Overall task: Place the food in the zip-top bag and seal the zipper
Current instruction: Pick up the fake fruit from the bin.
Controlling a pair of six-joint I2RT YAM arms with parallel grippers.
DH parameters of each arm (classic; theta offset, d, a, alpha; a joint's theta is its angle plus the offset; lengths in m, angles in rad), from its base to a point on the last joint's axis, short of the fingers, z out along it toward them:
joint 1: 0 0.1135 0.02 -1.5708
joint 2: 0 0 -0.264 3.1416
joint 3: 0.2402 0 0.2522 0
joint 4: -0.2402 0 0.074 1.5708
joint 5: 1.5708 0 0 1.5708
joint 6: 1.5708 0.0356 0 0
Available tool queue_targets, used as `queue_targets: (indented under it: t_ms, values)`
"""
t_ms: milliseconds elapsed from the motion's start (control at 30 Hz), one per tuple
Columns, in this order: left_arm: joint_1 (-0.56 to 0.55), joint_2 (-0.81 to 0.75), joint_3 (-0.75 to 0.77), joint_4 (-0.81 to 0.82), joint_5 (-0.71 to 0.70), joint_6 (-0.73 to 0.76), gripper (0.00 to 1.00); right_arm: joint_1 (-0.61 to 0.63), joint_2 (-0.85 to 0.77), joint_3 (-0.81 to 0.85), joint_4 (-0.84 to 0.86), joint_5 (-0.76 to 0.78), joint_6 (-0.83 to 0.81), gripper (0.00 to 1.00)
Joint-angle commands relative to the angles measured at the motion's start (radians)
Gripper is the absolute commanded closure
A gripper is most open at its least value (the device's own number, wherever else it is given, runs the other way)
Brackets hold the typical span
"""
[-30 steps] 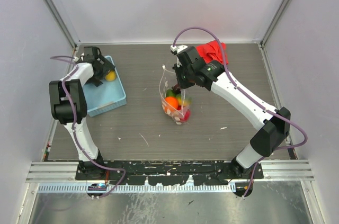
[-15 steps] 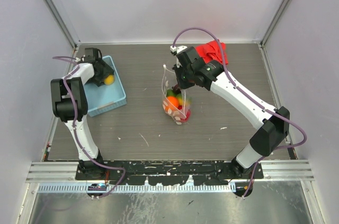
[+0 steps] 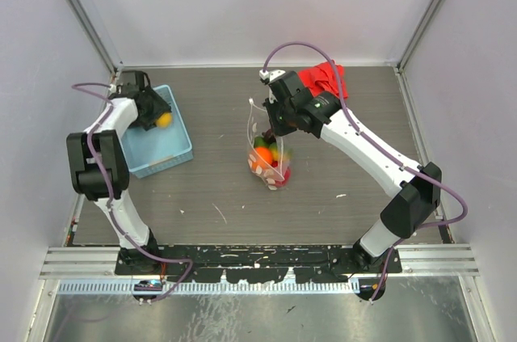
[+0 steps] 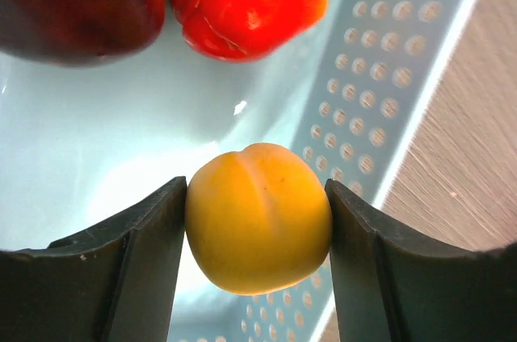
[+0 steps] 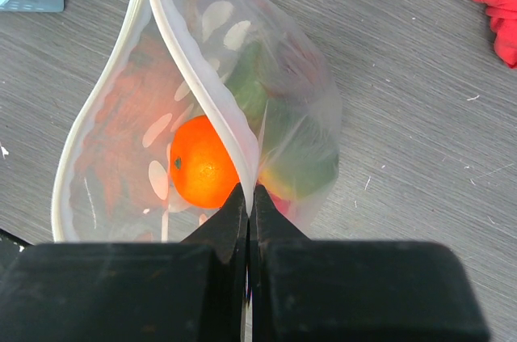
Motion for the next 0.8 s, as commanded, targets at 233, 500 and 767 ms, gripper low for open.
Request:
queue_targets:
  t_ms: [233, 500, 767]
  values:
    - [-0.015, -0.306, -0.084, -0.025, 0.146, 0.048, 0.45, 0.002, -0.012, 0.071, 0.015, -0.005, 0.008, 1.00]
    - [-0.099, -0.470, -0.146, -0.024, 0.212, 0.093, 0.46, 0.004, -0.012, 0.080, 0.012, -0.007, 0.013, 1.00]
    - [-0.245, -0.621, -0.190, -0.001, 0.200, 0.165, 0.49, 0.010, -0.006, 0.097, 0.006, -0.005, 0.014, 1.00]
